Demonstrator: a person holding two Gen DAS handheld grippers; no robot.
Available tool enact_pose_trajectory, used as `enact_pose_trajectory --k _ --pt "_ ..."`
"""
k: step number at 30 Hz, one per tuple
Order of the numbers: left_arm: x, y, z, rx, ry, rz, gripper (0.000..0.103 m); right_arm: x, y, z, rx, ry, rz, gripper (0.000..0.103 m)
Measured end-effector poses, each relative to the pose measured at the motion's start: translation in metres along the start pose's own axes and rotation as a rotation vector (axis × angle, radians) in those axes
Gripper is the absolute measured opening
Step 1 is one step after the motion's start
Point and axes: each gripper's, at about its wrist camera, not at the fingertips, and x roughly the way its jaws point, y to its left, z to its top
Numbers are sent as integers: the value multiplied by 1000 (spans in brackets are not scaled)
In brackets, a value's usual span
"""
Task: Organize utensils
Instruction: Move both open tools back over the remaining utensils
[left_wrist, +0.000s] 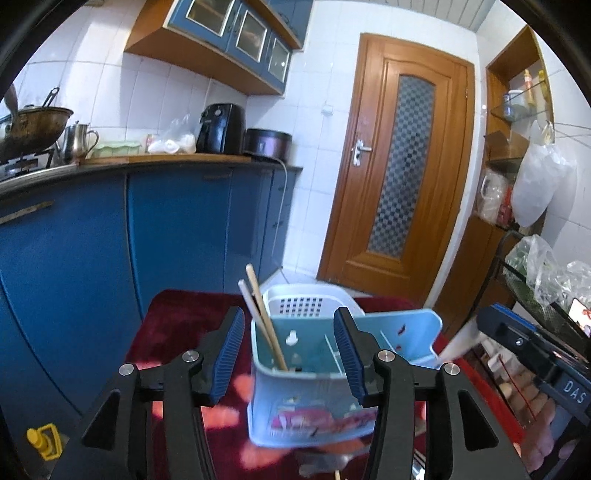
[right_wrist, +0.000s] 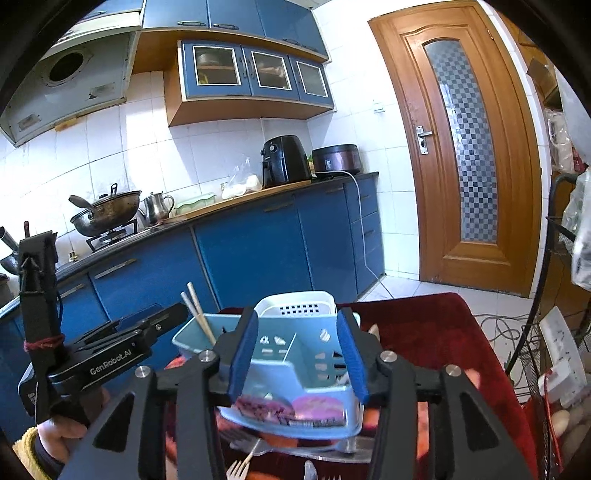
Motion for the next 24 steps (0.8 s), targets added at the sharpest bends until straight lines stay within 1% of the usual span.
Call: enact_pose_trajectory --k 3,6,12,16,24 --pt "-6 -3 -3 16 25 9 53 -8 2 -5 3 18 3 51" --pt "-16 -7 -8 36 49 13 58 -15 3 -11 3 48 0 51" --pt "-29 -15 -21 73 96 8 62 -27 2 -28 -1 104 -23 54" --pt "-36 -20 -35 80 143 1 65 -32 -4 -41 5 151 -44 54" --pt "-33 -20 -65 85 247 -4 65 -36 -21 -72 41 249 -73 56"
